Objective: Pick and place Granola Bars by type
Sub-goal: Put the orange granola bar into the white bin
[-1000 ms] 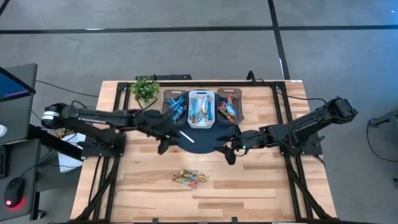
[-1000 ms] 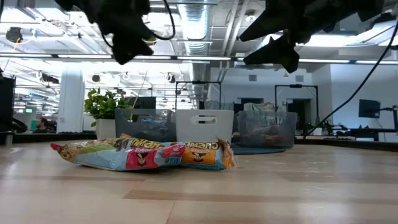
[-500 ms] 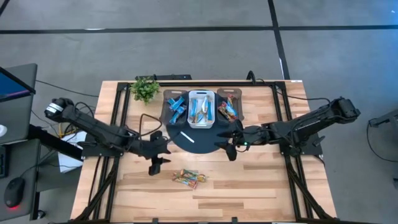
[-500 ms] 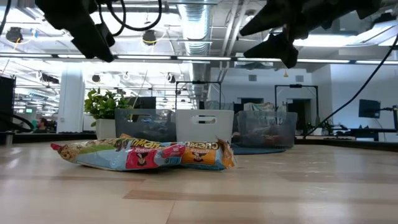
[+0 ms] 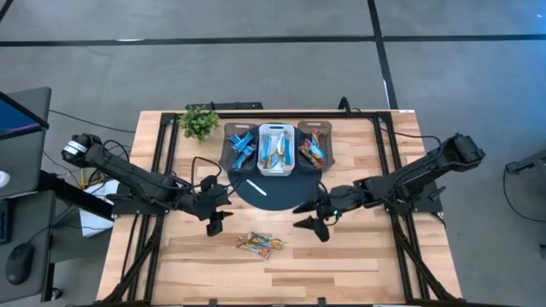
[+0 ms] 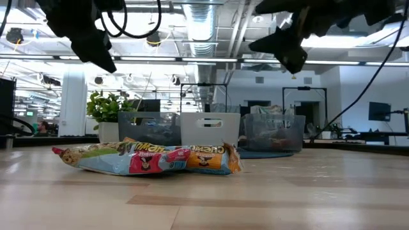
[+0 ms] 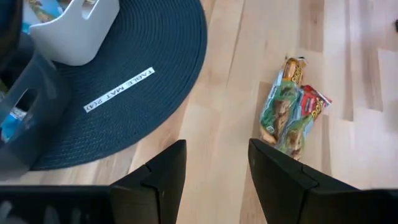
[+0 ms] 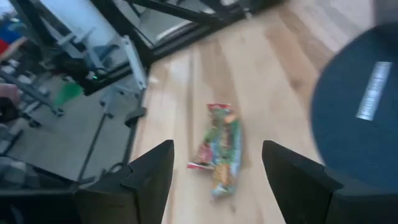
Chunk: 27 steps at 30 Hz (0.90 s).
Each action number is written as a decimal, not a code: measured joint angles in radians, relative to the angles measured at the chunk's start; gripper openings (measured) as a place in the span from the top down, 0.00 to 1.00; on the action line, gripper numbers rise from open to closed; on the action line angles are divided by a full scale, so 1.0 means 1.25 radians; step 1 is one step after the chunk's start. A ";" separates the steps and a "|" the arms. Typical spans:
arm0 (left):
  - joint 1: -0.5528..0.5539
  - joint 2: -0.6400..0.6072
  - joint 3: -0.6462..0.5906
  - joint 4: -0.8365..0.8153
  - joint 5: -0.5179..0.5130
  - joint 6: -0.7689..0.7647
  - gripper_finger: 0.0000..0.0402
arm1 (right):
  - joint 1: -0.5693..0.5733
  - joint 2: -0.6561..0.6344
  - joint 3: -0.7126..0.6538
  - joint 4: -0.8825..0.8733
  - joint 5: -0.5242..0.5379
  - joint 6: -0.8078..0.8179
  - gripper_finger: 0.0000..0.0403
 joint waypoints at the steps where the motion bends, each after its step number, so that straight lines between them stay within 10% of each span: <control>1: 0.000 0.000 0.000 -0.001 0.000 0.000 0.58 | 0.006 0.015 0.000 0.024 0.003 0.008 0.41; 14: -0.027 0.000 0.000 -0.208 0.064 0.039 0.59 | 0.037 0.252 0.146 0.131 0.037 0.067 0.41; 27: -0.050 -0.005 0.000 -0.248 0.051 0.118 0.58 | 0.043 0.372 0.325 -0.179 0.063 0.049 0.41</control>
